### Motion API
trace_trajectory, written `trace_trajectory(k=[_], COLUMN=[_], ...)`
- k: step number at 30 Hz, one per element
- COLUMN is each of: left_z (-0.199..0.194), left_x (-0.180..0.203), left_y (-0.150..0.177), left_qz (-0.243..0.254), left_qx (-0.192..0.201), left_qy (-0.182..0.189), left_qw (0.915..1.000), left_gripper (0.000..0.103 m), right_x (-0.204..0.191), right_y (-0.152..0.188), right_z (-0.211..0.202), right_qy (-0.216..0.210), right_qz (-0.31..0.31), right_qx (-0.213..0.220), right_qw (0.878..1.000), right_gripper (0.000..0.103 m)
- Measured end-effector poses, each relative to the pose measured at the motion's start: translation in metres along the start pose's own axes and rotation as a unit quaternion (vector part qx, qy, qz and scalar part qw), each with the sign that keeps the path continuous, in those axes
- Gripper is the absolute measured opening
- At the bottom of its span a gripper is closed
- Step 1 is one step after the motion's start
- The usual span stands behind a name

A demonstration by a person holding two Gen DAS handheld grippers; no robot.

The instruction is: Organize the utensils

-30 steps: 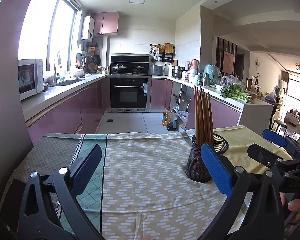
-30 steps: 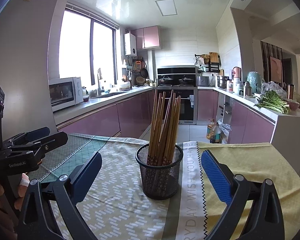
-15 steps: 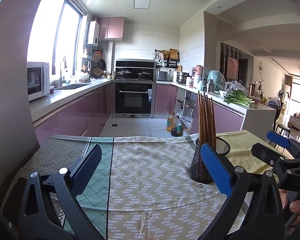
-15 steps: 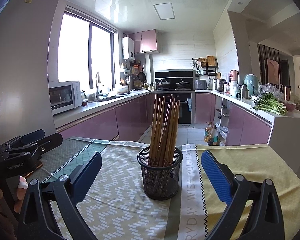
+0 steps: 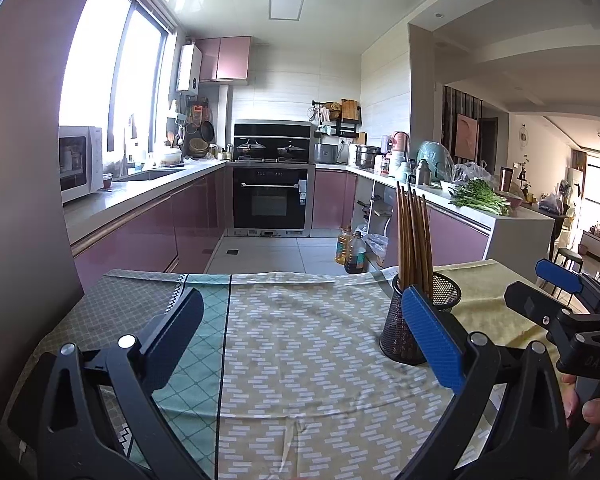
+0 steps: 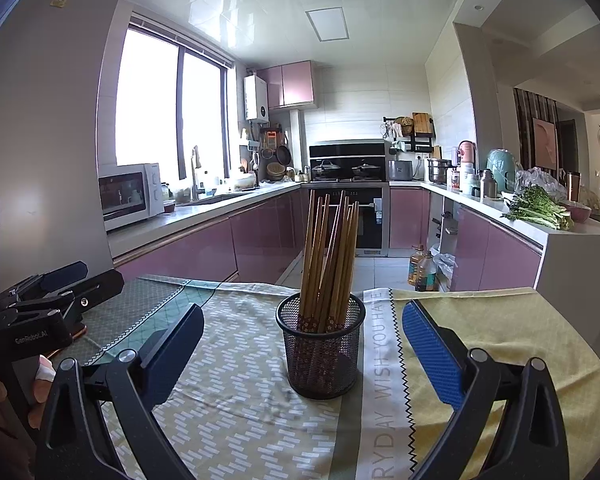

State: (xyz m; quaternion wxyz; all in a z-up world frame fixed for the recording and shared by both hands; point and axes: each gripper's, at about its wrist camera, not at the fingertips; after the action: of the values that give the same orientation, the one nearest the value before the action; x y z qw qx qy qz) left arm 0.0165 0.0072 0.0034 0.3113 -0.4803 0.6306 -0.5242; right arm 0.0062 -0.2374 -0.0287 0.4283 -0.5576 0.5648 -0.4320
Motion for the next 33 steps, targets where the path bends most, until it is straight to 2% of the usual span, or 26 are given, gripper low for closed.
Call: trace_trajectory(k=[33], left_z=[-0.0021], left_x=[0.0013], left_y=[0.0026], left_qz=[0.003], left_qx=[0.001], left_qy=[-0.004], left_qw=[1.0000], left_gripper=[0.097], right_x=[-0.0011], right_y=[-0.0022], right_z=[0.0006], right_qy=[-0.001], right_qz=[0.000], right_qx=[0.003], right_qw=[1.000], right_gripper=[0.096])
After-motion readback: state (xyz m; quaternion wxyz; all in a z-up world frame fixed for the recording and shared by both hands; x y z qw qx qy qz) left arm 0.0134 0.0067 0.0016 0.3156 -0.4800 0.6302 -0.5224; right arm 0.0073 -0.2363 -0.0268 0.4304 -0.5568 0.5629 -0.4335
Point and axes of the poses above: each gripper's, at about its wrist camera, not at the fingertips, and z roughly the way its jaws point, x to its right, y to its underside, and after that the axes turned 15 degrees about y, right-handed
